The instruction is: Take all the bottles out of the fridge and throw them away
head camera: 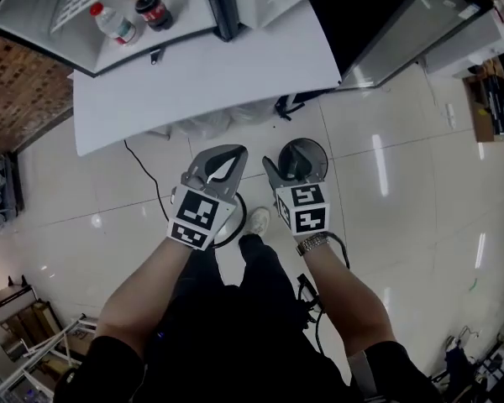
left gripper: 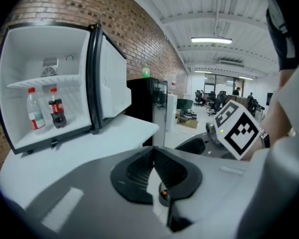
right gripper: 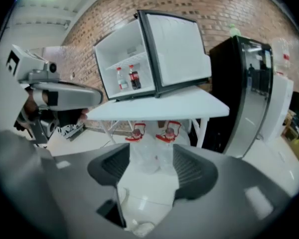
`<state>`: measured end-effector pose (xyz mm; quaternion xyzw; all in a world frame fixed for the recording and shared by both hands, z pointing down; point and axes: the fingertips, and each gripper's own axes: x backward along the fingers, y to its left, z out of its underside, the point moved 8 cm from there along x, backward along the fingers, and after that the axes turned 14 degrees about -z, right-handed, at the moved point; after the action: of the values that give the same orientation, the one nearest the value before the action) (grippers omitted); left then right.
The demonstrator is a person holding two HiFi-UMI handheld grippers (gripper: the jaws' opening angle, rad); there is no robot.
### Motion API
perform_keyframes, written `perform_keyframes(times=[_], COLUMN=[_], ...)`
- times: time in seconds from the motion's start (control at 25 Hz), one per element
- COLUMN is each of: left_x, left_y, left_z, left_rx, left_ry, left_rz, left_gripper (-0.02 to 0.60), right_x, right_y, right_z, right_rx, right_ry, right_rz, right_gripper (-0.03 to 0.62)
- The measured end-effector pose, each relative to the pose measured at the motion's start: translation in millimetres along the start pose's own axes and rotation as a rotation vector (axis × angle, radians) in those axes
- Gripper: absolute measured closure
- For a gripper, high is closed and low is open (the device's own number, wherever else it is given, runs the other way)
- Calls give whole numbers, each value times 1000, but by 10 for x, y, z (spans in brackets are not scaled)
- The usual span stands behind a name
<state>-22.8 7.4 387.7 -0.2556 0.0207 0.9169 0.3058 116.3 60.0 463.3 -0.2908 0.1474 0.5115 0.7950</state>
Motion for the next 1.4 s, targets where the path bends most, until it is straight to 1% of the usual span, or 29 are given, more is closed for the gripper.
perform_keyframes(times=[0.16,0.32,0.48,0.68,0.88,1.04,1.24,1.4], left_x=[307,599,831,1003,1119,1162,1151,1104], left_y=[264,638,992,1435,1916,2321,2795,3064], left_z=[-173,-297,-298,-217,-163,-101,-10,42], left_rx=[21,23,43,70,81,91,99,89], left_ry=[-56,-104,-119,-122,-118,-109,-99,-97], left_rz=[-62,-142,-217,-281,-319,-338,-347,-336], left_gripper=[578,578,578,578,578,578,578,578], right_x=[59,-83,-346,-827,-1410,-1910,-2538,-2963], right_y=[354,654,843,1064,1316,1451,1506,1433], right_z=[-452,-919,-1295,-1741,-2150,-2462,-2777,-2901], right_rx=[94,197,273,342,376,389,394,370], right_ry=[-39,-65,-73,-80,-77,-76,-63,-45], right_rz=[-44,-94,-128,-157,-186,-188,-156,-100], right_gripper=[319,319,319,319,319,319,319,319])
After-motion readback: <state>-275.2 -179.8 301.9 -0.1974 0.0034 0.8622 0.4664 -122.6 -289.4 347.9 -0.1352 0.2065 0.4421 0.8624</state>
